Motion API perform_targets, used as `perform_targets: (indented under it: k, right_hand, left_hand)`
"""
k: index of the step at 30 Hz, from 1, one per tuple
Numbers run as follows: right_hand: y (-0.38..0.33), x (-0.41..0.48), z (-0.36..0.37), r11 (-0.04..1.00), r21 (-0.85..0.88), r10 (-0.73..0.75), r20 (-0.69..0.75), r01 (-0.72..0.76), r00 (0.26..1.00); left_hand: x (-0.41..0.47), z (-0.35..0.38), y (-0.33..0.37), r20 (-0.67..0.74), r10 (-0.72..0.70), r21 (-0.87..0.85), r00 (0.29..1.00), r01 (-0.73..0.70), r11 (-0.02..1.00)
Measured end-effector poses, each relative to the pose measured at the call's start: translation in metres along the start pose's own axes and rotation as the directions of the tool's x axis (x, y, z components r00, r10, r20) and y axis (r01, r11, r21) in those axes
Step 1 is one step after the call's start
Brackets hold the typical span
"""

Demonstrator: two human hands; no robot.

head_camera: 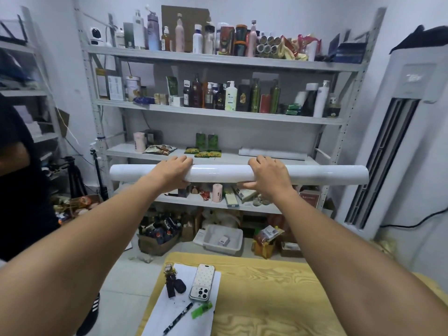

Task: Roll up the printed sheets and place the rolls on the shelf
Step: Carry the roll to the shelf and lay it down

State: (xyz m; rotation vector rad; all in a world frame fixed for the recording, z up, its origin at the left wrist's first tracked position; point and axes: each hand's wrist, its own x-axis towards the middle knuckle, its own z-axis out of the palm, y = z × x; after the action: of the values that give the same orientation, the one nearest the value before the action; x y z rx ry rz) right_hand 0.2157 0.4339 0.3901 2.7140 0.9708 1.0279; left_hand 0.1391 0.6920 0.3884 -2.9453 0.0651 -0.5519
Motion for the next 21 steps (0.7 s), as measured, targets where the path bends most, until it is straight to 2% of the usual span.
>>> perform_targets:
  k: [11, 21]
  right_hand:
    - [-0.017, 0.035, 0.029, 0.990, -0.099, 0.108, 0.040, -0.104, 0.993]
    - [-0.076, 0.093, 0.042, 0.963, -0.164, 0.226, 0.054, -0.215, 0.973]
  left_hand:
    - [0.055, 0.038, -0.044, -0.001, 0.119, -0.084, 0.993, -0.119, 0.989]
    - [0.103, 0.063, -0.130, -0.029, 0.251, -0.056, 0.968, -0.252, 0.966]
